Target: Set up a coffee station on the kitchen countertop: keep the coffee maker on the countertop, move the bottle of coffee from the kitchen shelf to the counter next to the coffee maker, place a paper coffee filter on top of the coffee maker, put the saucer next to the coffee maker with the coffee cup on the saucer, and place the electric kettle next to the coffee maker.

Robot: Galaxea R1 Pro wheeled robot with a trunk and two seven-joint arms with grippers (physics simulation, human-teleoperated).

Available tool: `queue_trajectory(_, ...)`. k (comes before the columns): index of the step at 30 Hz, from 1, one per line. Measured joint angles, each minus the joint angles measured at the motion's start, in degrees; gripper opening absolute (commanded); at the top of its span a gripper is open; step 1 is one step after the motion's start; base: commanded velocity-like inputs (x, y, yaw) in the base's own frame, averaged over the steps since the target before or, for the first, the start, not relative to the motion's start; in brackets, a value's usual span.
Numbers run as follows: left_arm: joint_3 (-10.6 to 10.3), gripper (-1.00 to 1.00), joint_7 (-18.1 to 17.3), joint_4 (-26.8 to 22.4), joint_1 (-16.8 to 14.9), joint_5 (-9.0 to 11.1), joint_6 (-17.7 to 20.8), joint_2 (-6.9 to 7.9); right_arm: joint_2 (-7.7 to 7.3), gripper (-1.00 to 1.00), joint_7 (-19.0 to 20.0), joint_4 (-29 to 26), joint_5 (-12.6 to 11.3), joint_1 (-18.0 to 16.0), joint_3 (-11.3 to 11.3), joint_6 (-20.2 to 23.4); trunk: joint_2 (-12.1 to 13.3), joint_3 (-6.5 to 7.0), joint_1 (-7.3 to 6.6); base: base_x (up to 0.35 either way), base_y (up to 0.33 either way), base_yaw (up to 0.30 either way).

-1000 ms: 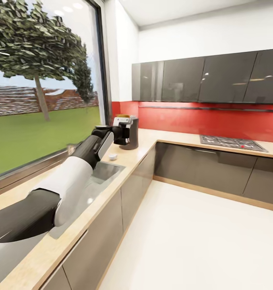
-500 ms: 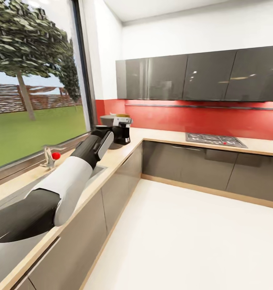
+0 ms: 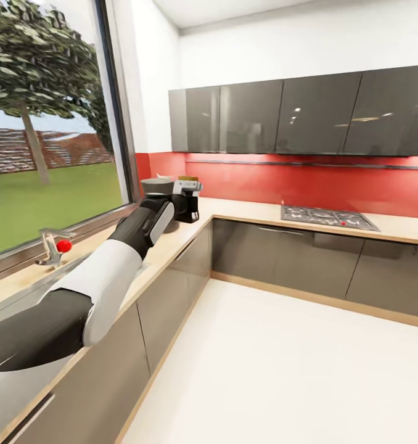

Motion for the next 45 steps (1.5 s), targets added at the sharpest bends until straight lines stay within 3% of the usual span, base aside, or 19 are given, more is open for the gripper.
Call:
queue_trajectory(20,0.2,-1.0,0.1,2.0,0.0,-0.1,-0.1,0.0,0.01,1.0,-0.1,0.0,0.0,0.0,-0.1,0.0,0.0,0.0,0.0,0.277,-0.188,0.165)
queue_trajectory(32,0.2,-1.0,0.1,3.3,0.0,-0.1,-0.1,0.0,0.05,1.0,0.0,0.0,0.0,0.0,0.0,0.0,0.0,-0.01,0.0,0.331,-0.018,0.055)
queue_trajectory(45,0.2,-1.0,0.3,13.3,0.0,0.0,-11.6,0.0,0.08,1.0,-0.1,0.0,0.0,0.0,0.0,0.0,0.0,0.0,0.03,0.057,0.0,0.166)
